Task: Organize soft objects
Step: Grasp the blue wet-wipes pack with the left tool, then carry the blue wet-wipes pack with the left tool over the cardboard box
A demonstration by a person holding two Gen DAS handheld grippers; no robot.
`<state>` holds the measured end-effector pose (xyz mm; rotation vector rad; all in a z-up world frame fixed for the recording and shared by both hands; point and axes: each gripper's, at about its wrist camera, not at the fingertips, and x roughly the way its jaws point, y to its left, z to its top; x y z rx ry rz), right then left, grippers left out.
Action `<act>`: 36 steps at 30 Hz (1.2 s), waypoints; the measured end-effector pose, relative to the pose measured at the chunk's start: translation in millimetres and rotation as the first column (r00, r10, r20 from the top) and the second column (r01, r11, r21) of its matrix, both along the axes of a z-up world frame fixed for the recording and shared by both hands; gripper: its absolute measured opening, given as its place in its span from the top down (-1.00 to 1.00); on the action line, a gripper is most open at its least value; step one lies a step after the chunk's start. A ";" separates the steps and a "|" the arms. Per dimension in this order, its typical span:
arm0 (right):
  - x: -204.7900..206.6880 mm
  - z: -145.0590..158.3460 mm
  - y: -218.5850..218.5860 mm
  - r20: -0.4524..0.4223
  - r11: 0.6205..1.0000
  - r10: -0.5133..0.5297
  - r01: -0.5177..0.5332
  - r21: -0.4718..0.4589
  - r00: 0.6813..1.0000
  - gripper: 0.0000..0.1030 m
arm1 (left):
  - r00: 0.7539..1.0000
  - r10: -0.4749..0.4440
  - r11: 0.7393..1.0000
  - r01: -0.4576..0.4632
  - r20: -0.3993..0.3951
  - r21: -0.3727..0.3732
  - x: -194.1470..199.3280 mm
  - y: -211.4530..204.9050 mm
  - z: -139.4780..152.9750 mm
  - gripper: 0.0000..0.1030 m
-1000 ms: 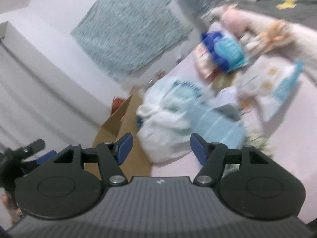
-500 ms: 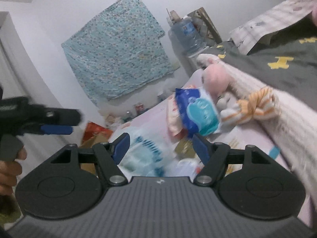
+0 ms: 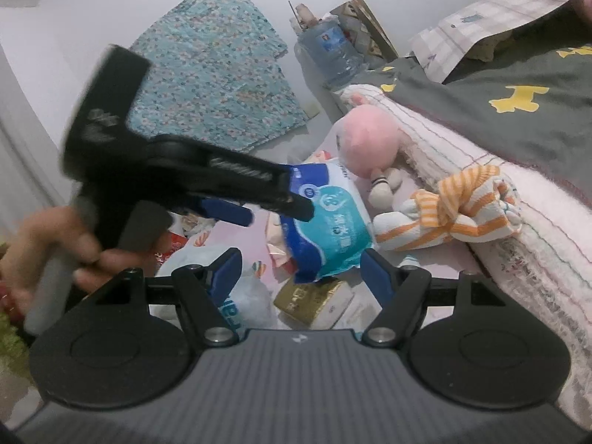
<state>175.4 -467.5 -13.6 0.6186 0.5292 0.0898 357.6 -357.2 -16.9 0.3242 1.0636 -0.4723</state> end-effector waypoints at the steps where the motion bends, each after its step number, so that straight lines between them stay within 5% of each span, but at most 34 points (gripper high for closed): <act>1: 0.0 0.0 0.0 0.000 1.000 0.000 0.000 0.000 1.000 -0.37 | 1.000 0.015 1.000 -0.016 -0.017 -0.004 5.8 -0.8 -5.0 -0.45; 8: 2.8 -5.7 -6.8 0.004 1.000 -0.007 0.007 0.006 1.000 -0.37 | 0.989 0.096 0.992 -0.104 -0.110 -0.068 25.9 5.3 -21.8 0.05; 14: 3.6 -2.2 -5.0 0.013 1.000 -0.015 0.015 -0.015 1.000 -0.37 | 0.988 0.118 0.985 -0.129 -0.099 -0.112 21.7 3.1 -9.2 0.37; 22: -17.3 12.6 -8.5 0.122 0.997 0.017 -0.026 0.078 0.992 -0.41 | 0.998 -0.006 0.975 -0.007 -0.058 -0.223 -22.4 22.4 56.5 0.42; 28: -46.3 17.8 -14.1 0.252 0.954 0.059 -0.129 0.272 0.966 -0.44 | 0.997 -0.072 0.957 0.072 0.011 -0.280 -74.1 66.0 111.4 0.42; 32: -55.1 24.3 -5.3 0.314 0.899 0.086 -0.209 0.384 0.946 -0.45 | 0.997 -0.060 0.944 0.075 0.055 -0.321 -108.3 105.3 143.5 0.42; 36: -57.2 34.9 15.9 0.322 0.883 0.132 -0.259 0.391 0.937 -0.45 | 0.995 0.007 0.932 0.029 0.097 -0.362 -134.6 152.1 168.7 0.42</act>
